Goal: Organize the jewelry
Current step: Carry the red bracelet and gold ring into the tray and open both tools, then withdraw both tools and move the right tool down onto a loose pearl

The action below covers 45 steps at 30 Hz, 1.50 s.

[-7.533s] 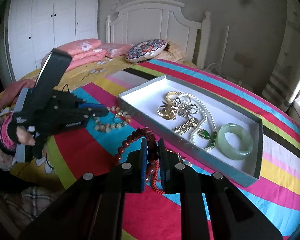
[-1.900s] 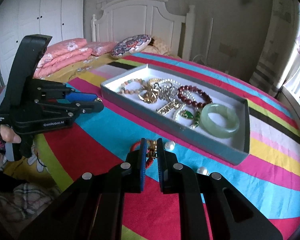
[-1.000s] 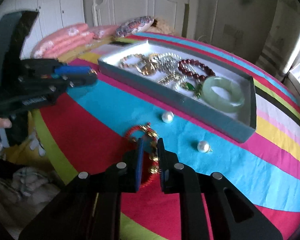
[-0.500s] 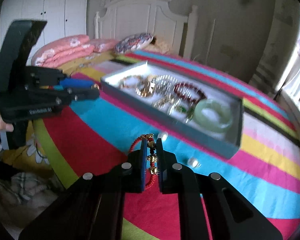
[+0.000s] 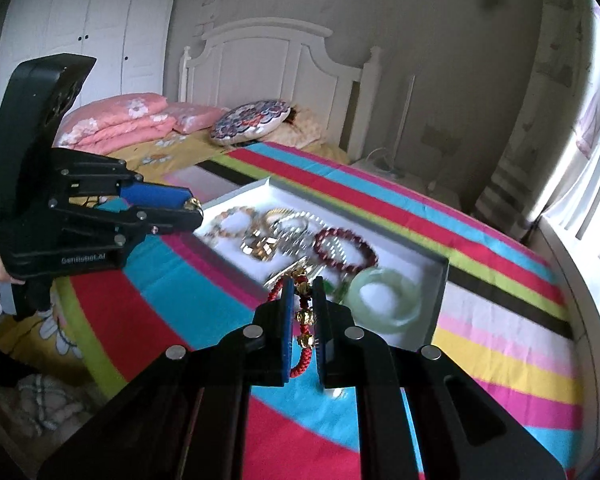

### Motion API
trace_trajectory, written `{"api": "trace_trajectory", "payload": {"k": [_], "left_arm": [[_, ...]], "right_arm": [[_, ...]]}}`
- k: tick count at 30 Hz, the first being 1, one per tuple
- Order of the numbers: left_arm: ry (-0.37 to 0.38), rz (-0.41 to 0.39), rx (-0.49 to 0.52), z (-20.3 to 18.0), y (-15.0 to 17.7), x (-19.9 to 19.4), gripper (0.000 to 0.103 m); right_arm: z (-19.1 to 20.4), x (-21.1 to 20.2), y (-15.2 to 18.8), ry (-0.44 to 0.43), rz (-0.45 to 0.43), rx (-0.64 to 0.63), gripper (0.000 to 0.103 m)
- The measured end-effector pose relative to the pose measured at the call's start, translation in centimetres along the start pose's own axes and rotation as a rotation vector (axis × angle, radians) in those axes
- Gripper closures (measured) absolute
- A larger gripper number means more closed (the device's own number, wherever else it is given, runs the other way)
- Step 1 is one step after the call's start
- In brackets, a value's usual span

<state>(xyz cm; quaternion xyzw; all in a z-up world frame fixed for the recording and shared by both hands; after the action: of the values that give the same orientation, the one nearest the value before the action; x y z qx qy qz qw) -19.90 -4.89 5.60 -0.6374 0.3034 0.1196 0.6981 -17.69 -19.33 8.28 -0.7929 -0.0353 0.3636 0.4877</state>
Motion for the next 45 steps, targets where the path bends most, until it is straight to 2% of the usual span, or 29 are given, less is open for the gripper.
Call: {"api": "trace_trajectory", "payload": {"k": [7,14,18,29,30,31,32,33,34,35,36,37,41,45], "left_arm": [[0.023,0.005,0.004,-0.2,-2.9,2.2,0.079],[0.029,0.029,0.003,-0.4,-4.4,4.7,0.079],[0.029,0.047,-0.003,-0.6,-4.6,6.3,0.079],[0.022,0.105,-0.011,-1.2,-3.7,10.1,0.079],[0.012,0.104,-0.013,-1.2,-3.6,10.3,0.076],[0.006,0.106,-0.016,-1.2,-3.5,10.5,0.062],[-0.001,0.104,-0.021,-1.2,-3.4,10.6,0.054],[-0.009,0.094,-0.025,-1.1,-3.3,10.5,0.040],[-0.019,0.082,-0.026,-1.0,-3.2,10.3,0.032],[-0.028,0.073,-0.027,-0.8,-3.2,10.2,0.028],[-0.037,0.064,-0.028,-0.7,-3.1,9.9,0.022],[-0.043,0.058,-0.029,-0.6,-3.1,9.8,0.016],[-0.072,0.028,-0.045,-0.1,-2.7,8.6,0.008],[-0.079,0.015,-0.084,0.4,-1.8,7.2,0.003]], "right_arm": [[-2.0,1.7,-2.2,0.031,-0.021,0.010,0.093],[-4.6,3.3,-5.1,0.064,-0.052,0.049,0.093],[-5.8,5.4,-5.6,0.047,-0.026,0.089,0.093],[-7.5,11.1,-4.3,-0.018,0.070,0.220,0.093],[-7.8,11.7,-4.0,-0.026,0.086,0.242,0.092],[-8.1,12.2,-3.7,-0.029,0.100,0.263,0.092],[-8.6,12.6,-3.2,-0.030,0.114,0.294,0.089],[-8.9,12.7,-2.8,-0.027,0.120,0.317,0.077],[-9.2,12.8,-2.4,-0.023,0.122,0.337,0.068],[-9.5,12.5,-2.1,-0.020,0.115,0.352,0.051],[-9.7,12.2,-1.9,-0.015,0.103,0.358,0.042],[-9.8,11.9,-1.8,-0.008,0.093,0.360,0.042],[-10.1,10.1,-1.5,-0.004,0.060,0.381,0.042],[-10.3,8.3,-0.9,0.003,0.032,0.388,0.032]]}}
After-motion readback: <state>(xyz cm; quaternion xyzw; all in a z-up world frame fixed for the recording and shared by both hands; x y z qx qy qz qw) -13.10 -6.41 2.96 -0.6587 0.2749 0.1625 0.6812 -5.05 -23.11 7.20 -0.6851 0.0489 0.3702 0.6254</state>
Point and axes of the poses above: each gripper's, at about its wrist camera, not at the fingertips, and x roughly the way its jaws point, z to its left, y to its underside, the point moved 2 cm from there along x, roughly the way its jaws point, and after that the axes turned 8 degrees about -x, right-handed, at the moved point
